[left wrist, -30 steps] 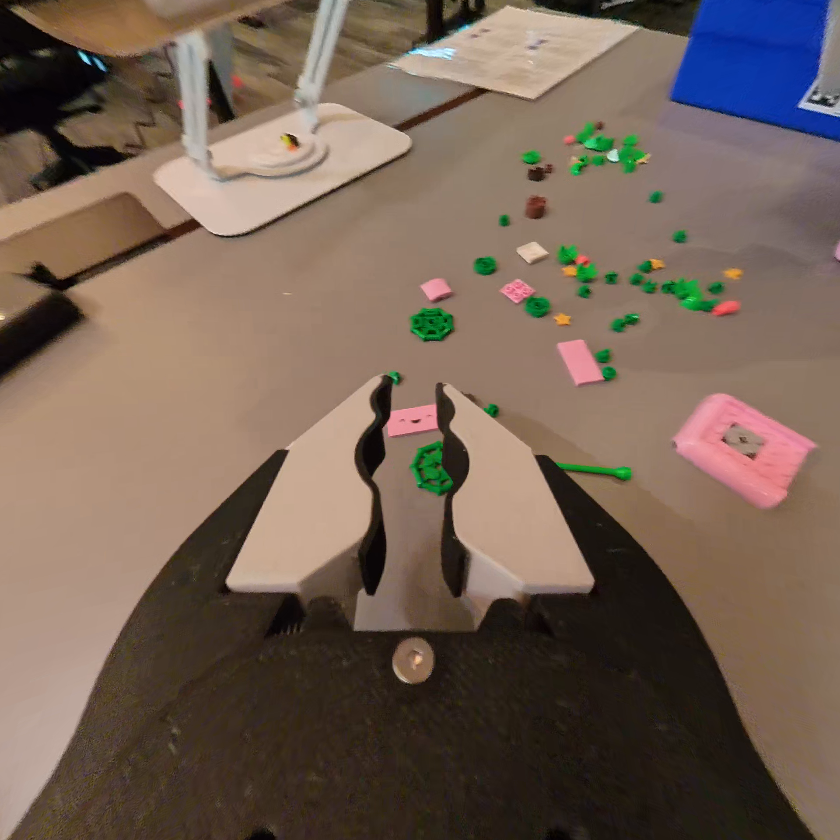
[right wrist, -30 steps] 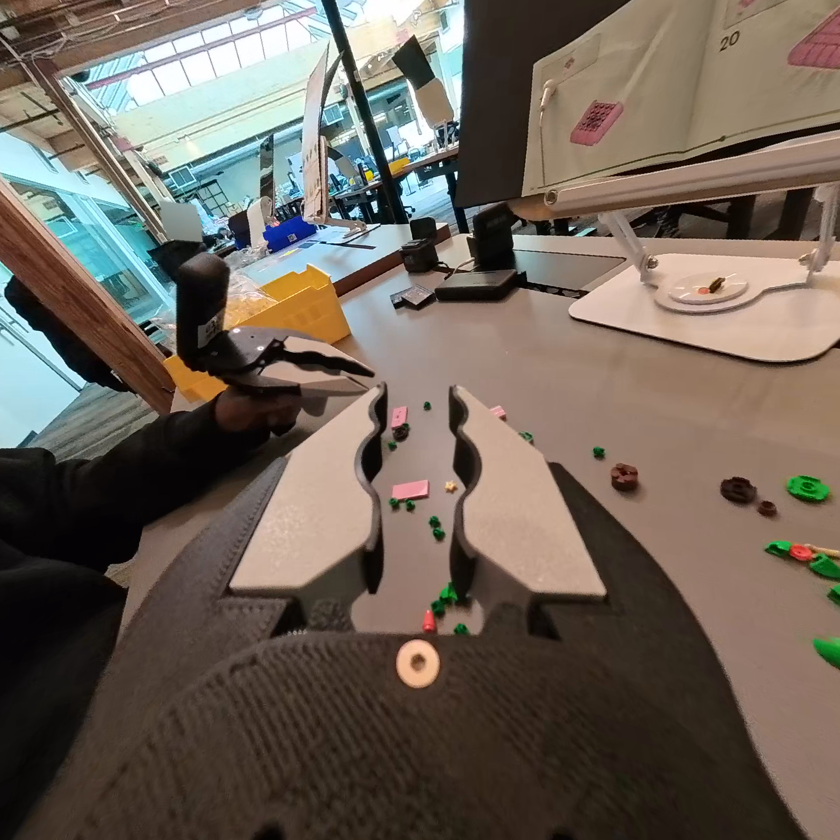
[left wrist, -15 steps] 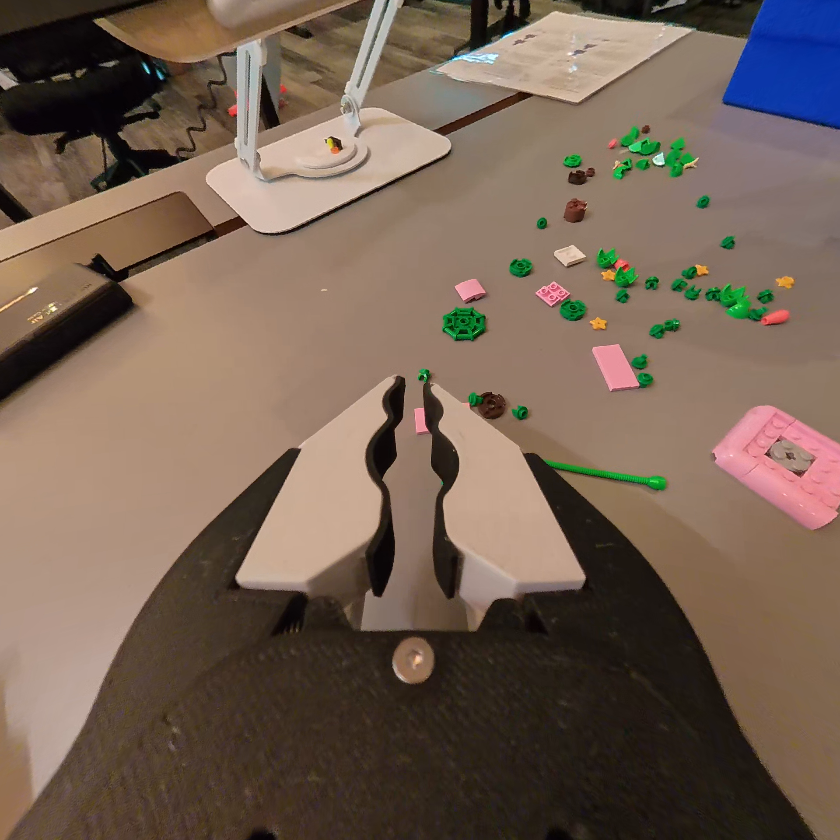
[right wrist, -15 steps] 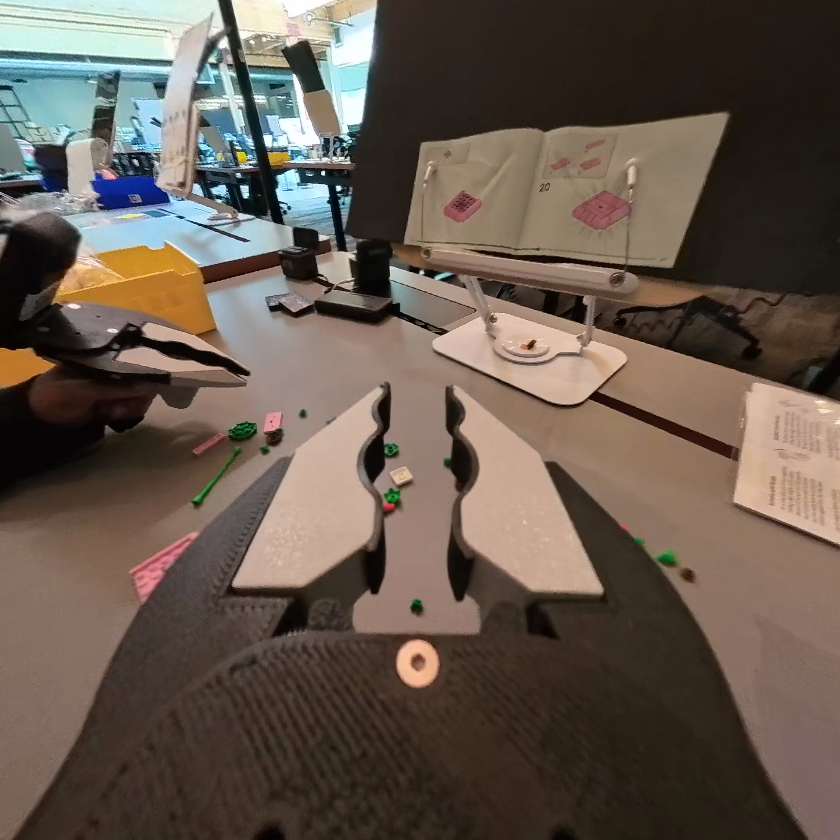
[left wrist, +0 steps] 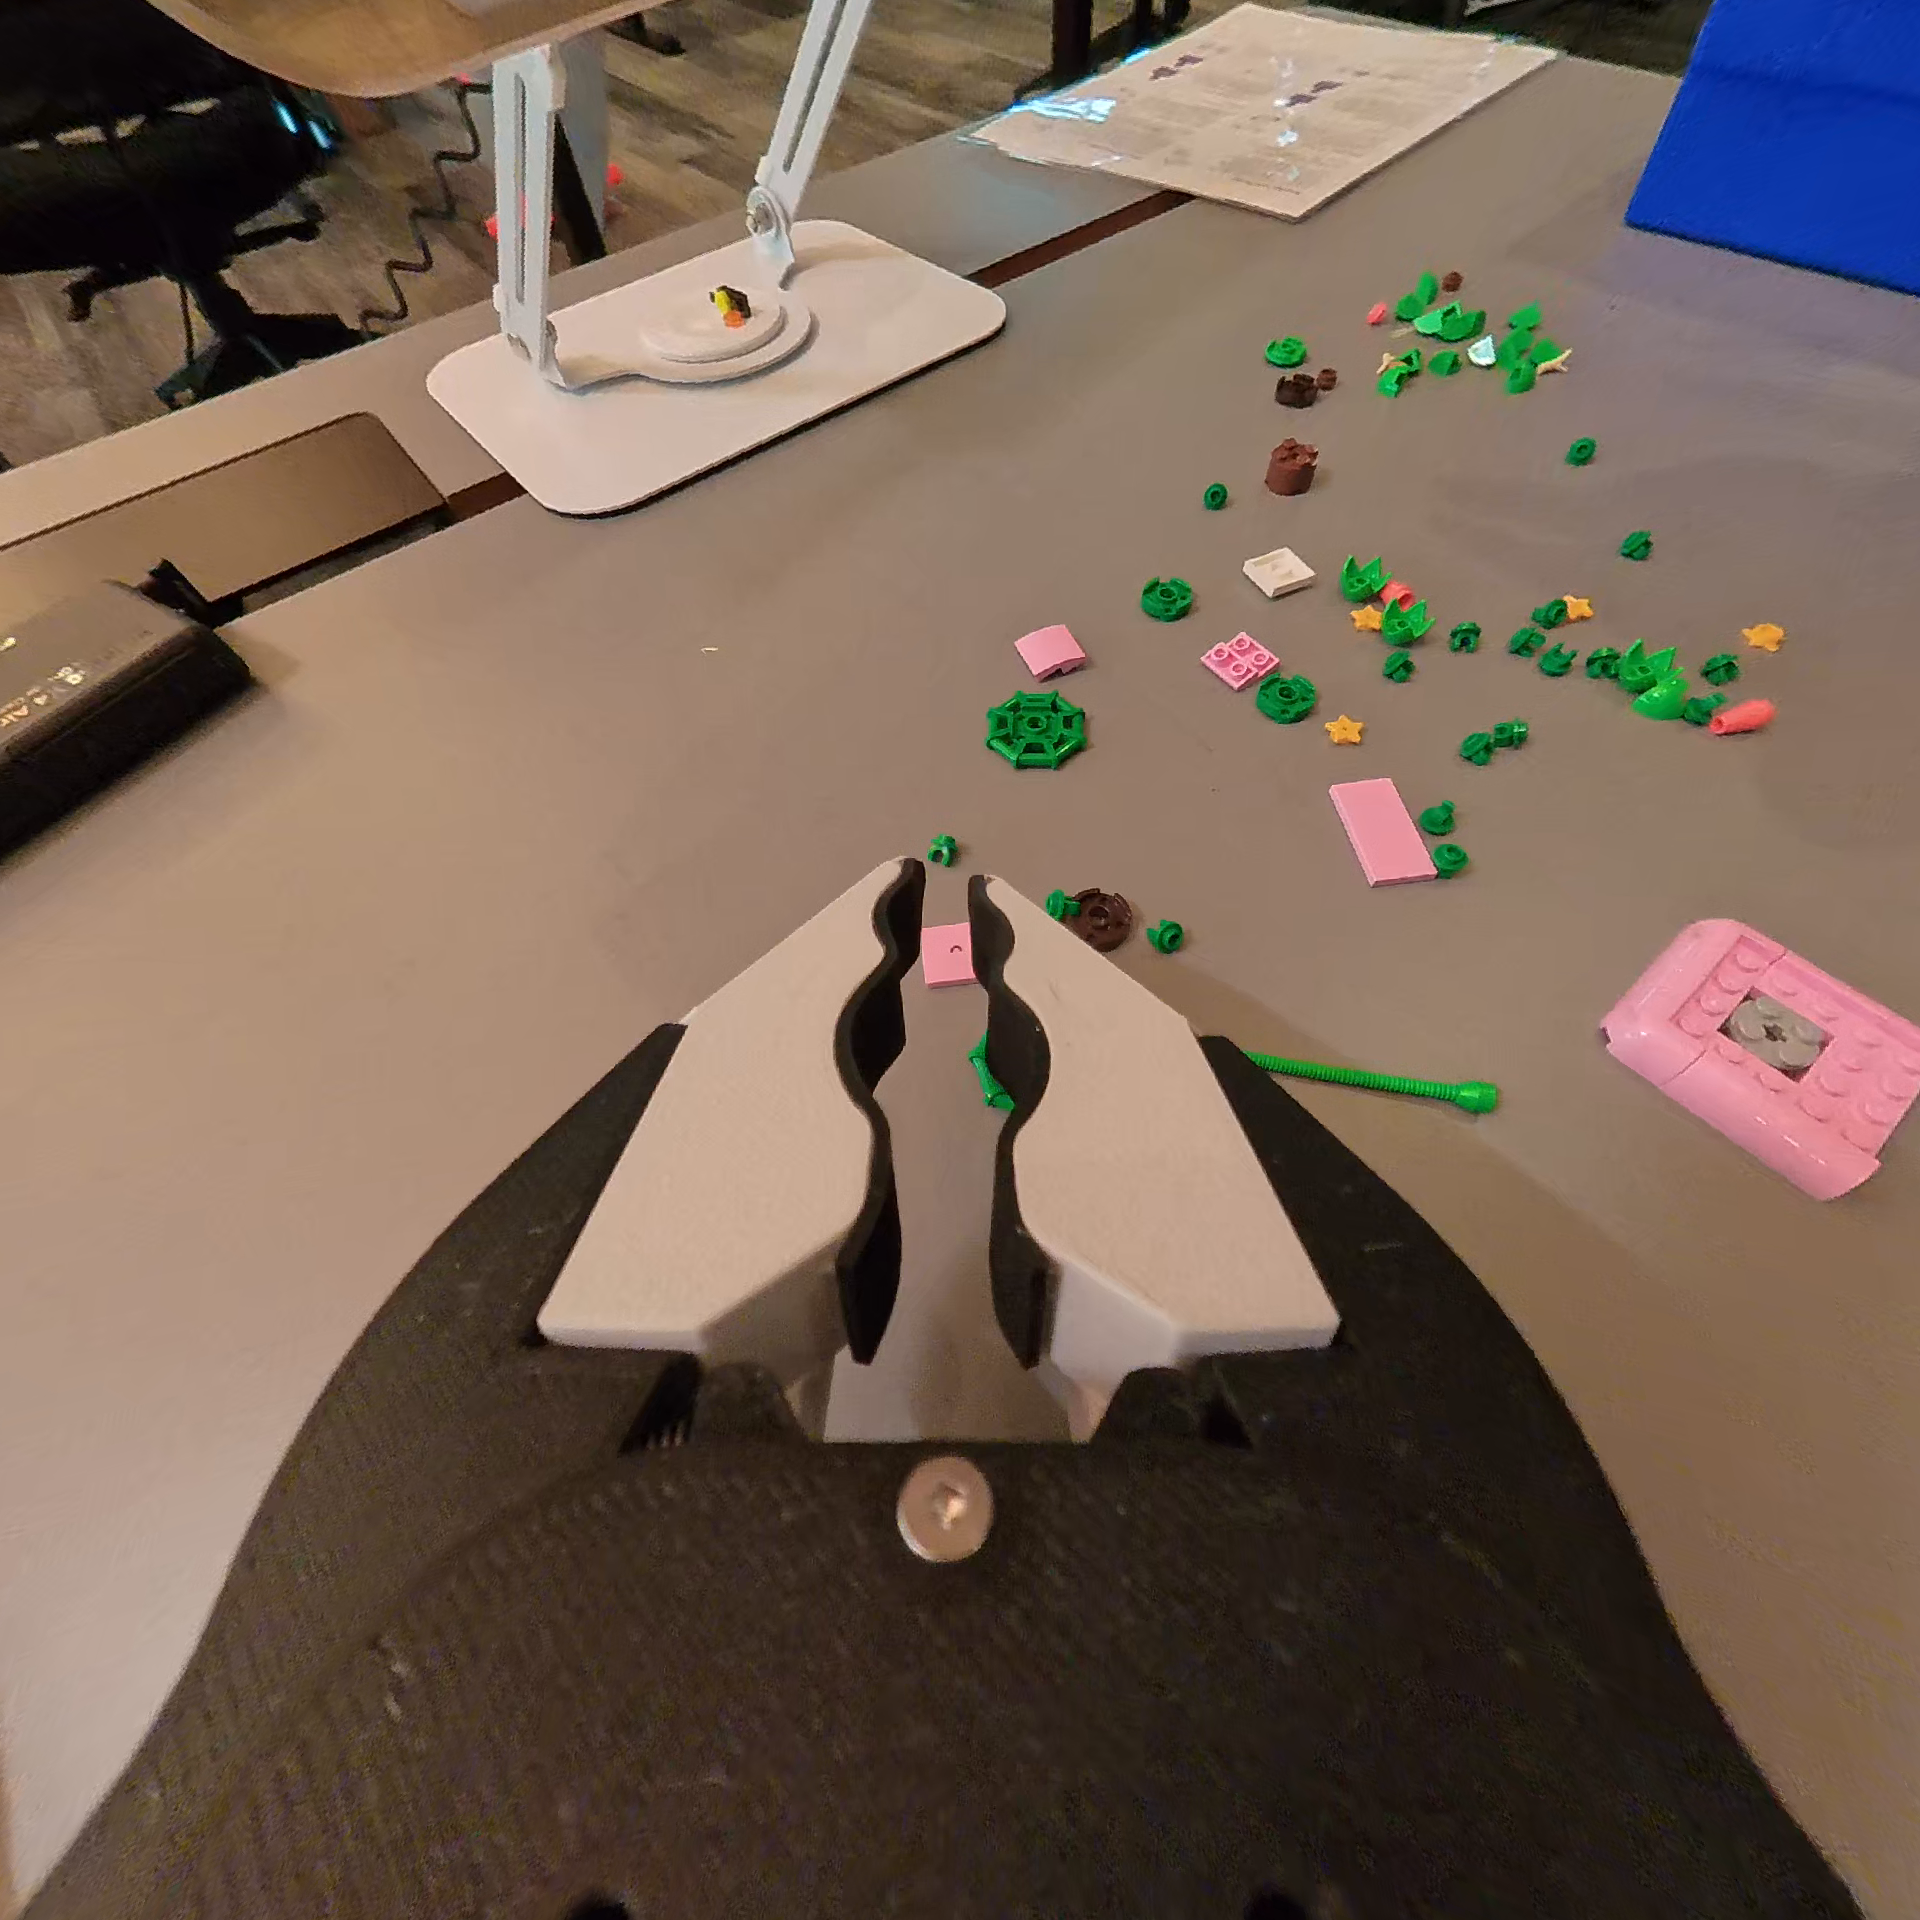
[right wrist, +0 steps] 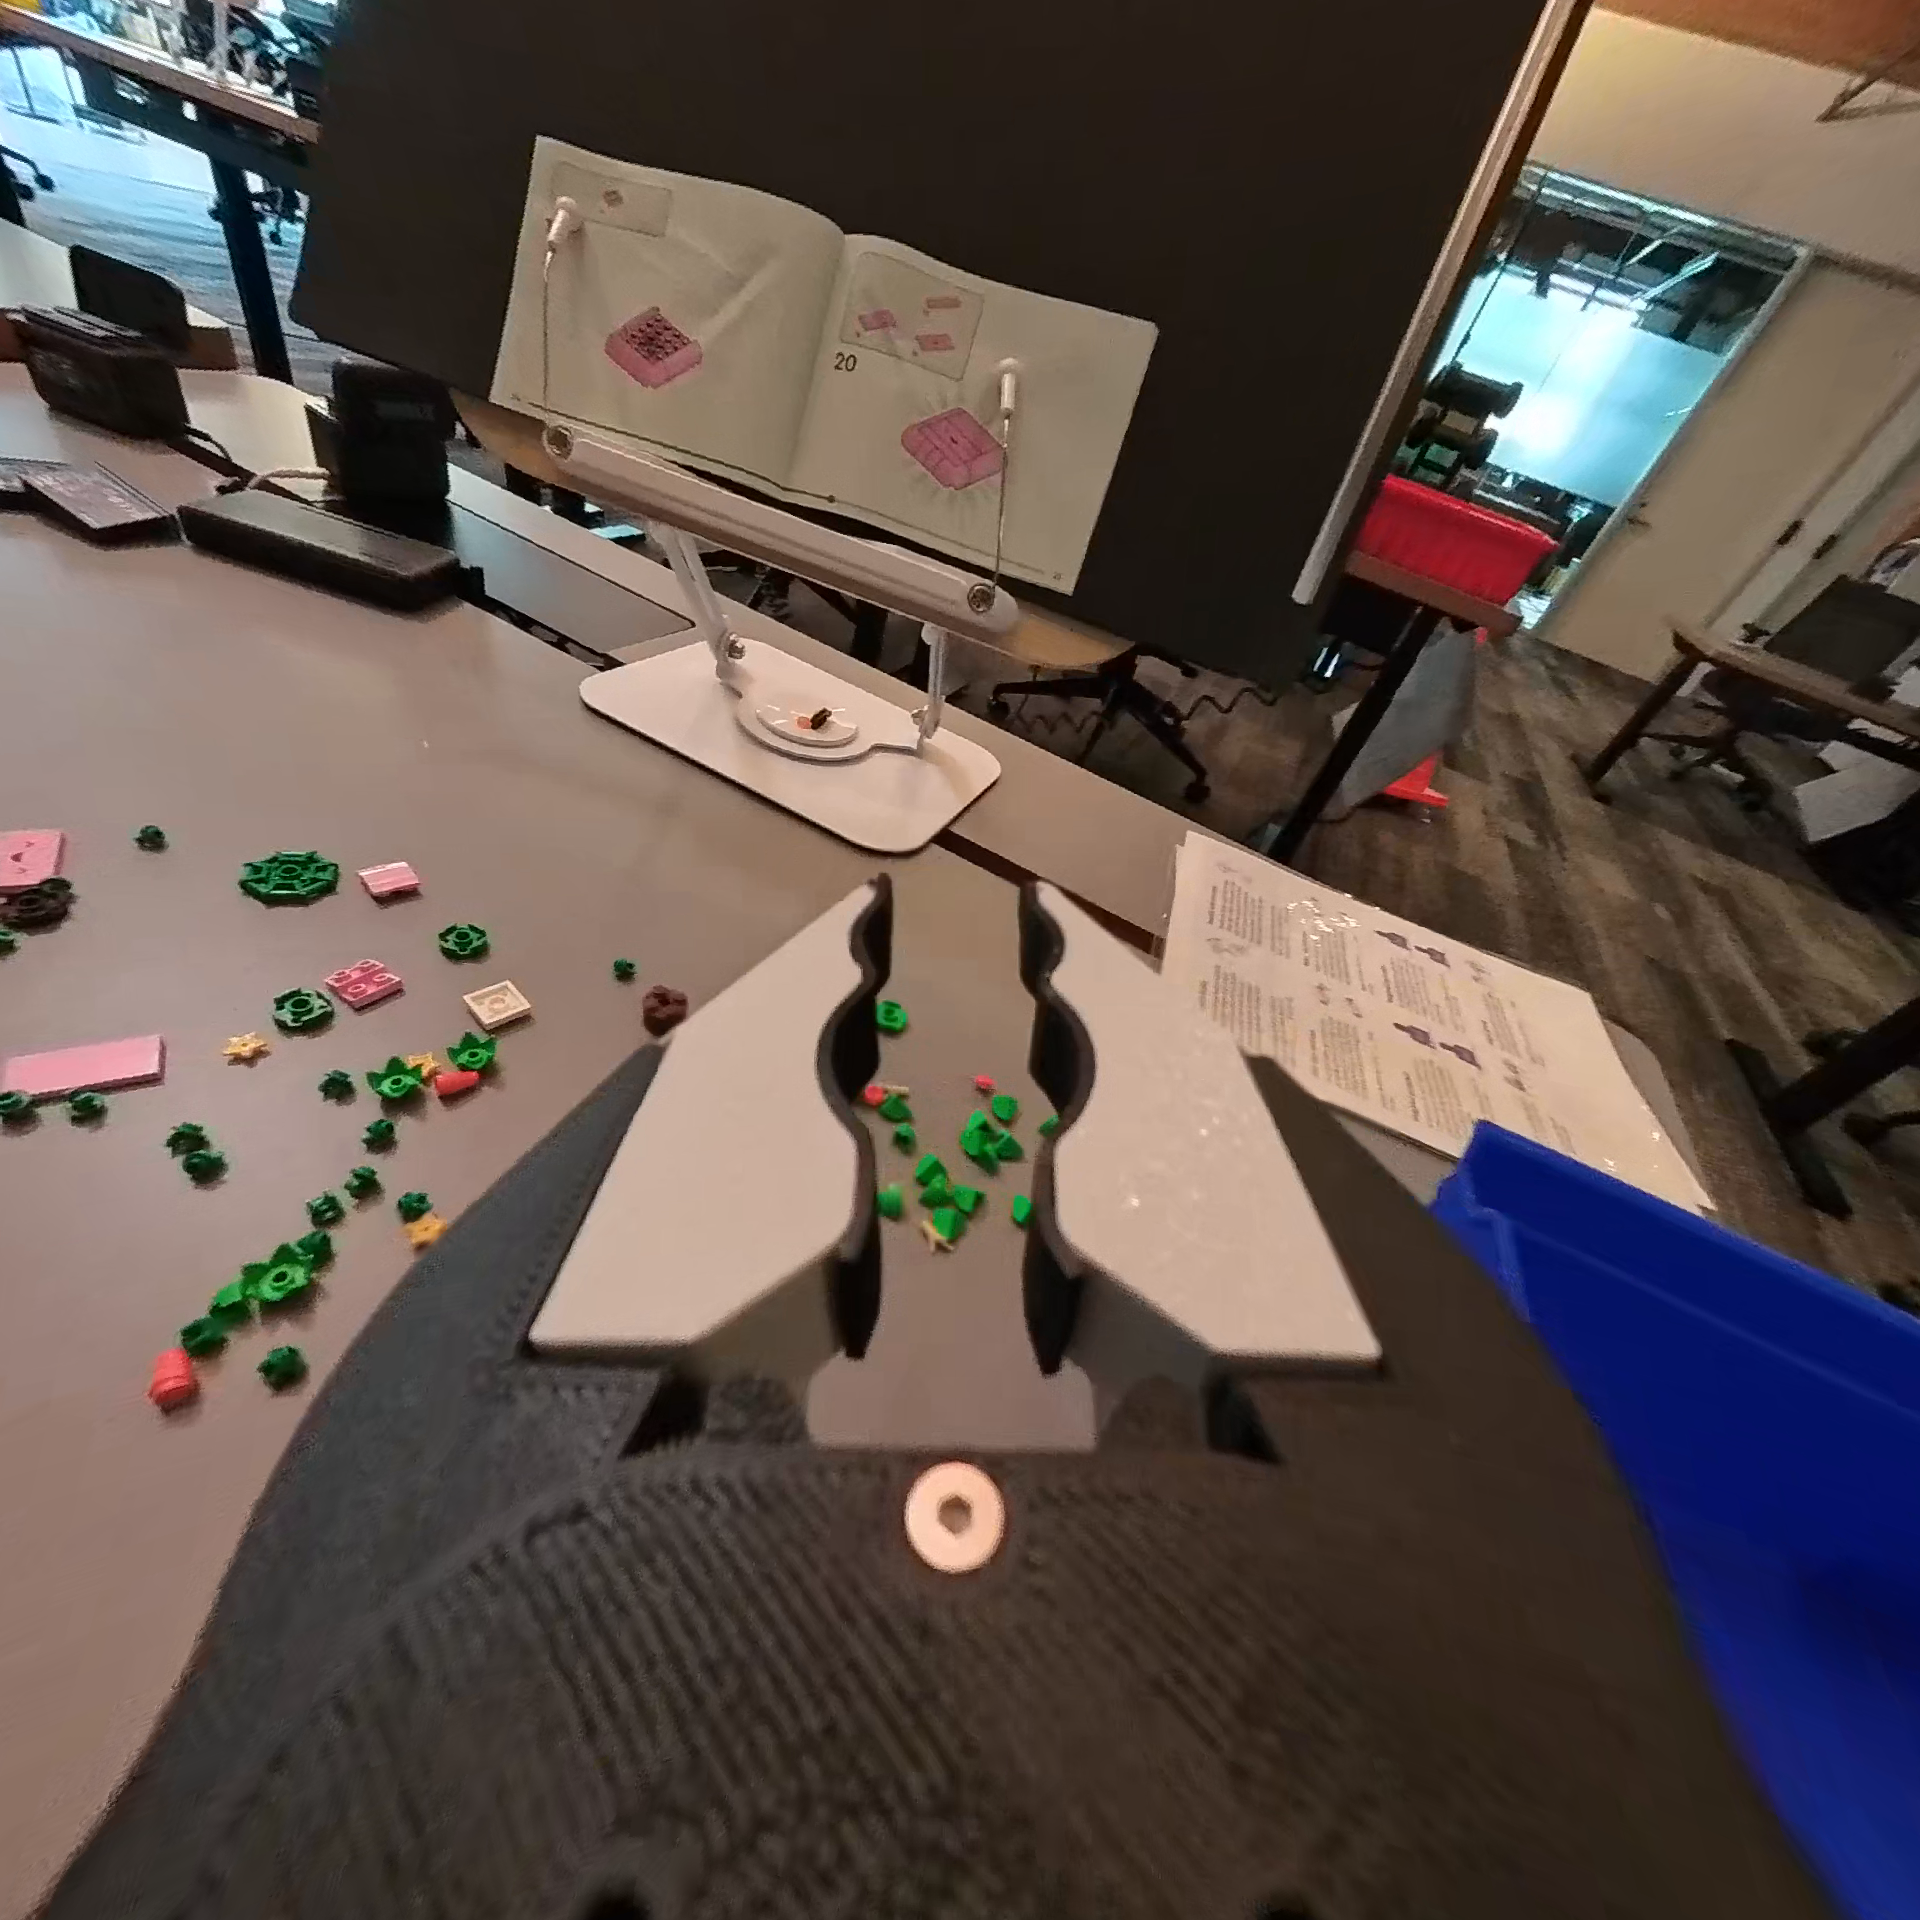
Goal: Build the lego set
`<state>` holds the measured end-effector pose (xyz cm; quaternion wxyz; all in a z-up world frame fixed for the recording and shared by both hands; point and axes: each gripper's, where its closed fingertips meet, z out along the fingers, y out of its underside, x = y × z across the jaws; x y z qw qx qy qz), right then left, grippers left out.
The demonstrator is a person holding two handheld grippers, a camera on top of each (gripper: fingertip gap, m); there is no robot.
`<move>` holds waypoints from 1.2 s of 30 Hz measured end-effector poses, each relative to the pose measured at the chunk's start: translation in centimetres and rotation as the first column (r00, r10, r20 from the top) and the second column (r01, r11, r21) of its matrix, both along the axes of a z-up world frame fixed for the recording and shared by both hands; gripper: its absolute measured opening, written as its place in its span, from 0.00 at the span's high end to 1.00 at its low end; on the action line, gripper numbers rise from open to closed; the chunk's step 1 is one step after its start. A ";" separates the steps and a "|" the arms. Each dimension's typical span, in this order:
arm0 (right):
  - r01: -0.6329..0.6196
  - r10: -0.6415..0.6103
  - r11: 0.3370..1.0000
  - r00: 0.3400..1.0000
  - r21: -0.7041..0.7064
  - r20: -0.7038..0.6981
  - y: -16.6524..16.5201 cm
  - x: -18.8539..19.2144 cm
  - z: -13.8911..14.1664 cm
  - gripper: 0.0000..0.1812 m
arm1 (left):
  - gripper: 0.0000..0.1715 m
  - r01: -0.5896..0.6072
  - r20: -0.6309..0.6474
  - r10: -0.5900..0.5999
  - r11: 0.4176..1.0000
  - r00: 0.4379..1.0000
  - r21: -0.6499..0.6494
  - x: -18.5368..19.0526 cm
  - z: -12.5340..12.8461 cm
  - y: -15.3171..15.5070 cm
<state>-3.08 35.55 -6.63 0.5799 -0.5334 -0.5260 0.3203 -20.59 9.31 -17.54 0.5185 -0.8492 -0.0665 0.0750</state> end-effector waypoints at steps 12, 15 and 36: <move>-0.056 0.055 0.998 0.998 -0.038 -0.033 -1.0 -0.2 0.4 0.86 | 0.97 0.008 -0.005 -0.008 1.000 1.000 -0.006 0.2 -0.1 0.1; -0.054 0.051 0.998 0.995 -0.038 -0.081 -0.7 0.5 1.6 0.86 | 0.97 0.013 -0.006 -0.013 1.000 1.000 -0.008 0.3 -0.1 0.1; -0.165 0.160 0.983 0.985 -0.077 -0.069 -3.8 -1.1 0.4 0.86 | 0.96 0.027 -0.021 -0.028 0.999 0.999 -0.041 0.6 -0.6 0.2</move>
